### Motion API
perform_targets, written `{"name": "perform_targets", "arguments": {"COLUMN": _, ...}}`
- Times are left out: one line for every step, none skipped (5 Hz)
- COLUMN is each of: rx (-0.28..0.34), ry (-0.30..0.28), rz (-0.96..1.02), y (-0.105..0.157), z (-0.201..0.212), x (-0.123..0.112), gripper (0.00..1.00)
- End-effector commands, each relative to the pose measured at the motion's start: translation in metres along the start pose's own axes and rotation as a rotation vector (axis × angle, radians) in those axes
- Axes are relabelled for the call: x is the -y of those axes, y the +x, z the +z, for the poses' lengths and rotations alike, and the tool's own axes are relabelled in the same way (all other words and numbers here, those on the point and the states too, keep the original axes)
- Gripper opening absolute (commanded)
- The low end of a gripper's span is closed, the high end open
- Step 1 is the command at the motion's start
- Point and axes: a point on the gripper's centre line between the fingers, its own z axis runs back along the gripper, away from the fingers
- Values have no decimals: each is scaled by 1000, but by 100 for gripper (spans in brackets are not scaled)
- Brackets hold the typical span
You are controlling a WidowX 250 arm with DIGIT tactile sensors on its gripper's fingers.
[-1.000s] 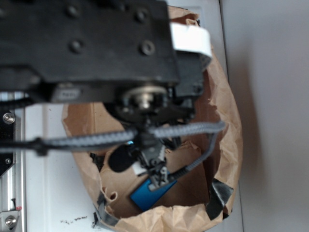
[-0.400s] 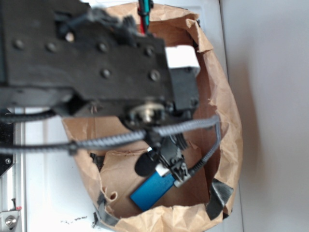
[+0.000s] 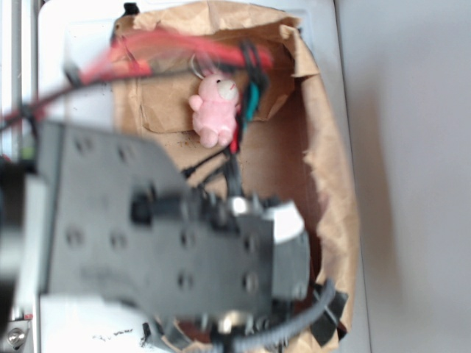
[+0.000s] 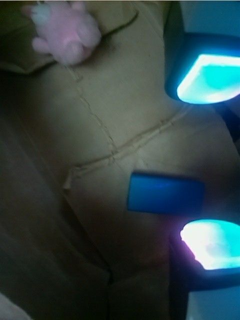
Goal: Grab the blue block.
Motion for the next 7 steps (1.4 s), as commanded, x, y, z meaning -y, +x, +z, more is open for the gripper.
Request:
{"name": "perform_targets", "arguments": {"rx": 25, "ry": -10, "rz": -18, "y": 1, "z": 10, "x": 1, "gripper": 100}}
{"name": "perform_targets", "arguments": {"rx": 25, "ry": -10, "rz": -18, "y": 1, "z": 10, "x": 1, "gripper": 100}}
{"name": "perform_targets", "arguments": {"rx": 25, "ry": -10, "rz": -18, "y": 1, "z": 10, "x": 1, "gripper": 100}}
{"name": "perform_targets", "arguments": {"rx": 40, "ry": -37, "rz": 37, "y": 6, "z": 1, "x": 9, "gripper": 100}}
{"name": "perform_targets", "arguments": {"rx": 38, "ry": -41, "rz": 48, "y": 12, "z": -4, "x": 18, "gripper": 100}}
{"name": "perform_targets", "arguments": {"rx": 38, "ry": -33, "rz": 72, "y": 19, "z": -7, "x": 15, "gripper": 100}}
{"name": "perform_targets", "arguments": {"rx": 41, "ry": -20, "rz": 89, "y": 27, "z": -12, "x": 13, "gripper": 100}}
